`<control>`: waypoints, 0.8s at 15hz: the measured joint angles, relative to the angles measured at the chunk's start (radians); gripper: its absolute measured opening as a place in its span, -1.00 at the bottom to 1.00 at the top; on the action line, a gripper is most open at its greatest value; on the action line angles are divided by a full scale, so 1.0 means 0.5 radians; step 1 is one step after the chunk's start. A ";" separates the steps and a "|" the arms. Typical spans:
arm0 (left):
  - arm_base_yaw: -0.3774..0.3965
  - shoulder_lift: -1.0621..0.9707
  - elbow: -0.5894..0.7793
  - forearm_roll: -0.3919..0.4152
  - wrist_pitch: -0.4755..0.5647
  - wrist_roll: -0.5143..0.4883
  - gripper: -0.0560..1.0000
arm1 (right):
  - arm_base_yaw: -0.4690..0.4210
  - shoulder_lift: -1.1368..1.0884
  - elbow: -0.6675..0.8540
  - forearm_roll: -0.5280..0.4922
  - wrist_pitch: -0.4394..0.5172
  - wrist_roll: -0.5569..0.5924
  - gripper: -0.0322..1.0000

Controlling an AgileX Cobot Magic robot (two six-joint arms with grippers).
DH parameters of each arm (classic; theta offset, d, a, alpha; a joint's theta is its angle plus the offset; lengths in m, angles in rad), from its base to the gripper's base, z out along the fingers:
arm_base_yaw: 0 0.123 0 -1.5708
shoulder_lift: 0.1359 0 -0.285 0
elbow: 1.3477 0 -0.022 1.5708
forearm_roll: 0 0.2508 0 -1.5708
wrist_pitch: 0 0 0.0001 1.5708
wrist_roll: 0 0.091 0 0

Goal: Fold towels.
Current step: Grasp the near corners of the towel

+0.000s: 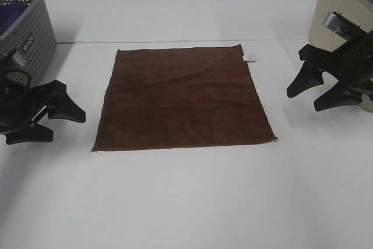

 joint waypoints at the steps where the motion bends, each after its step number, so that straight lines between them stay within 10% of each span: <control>1: 0.000 0.090 -0.086 -0.004 0.026 0.008 0.55 | -0.060 0.106 -0.082 0.082 0.074 -0.096 0.30; 12: -0.324 0.476 -0.446 -0.182 0.162 0.014 0.33 | 0.194 0.604 -0.336 0.306 0.270 -0.276 0.28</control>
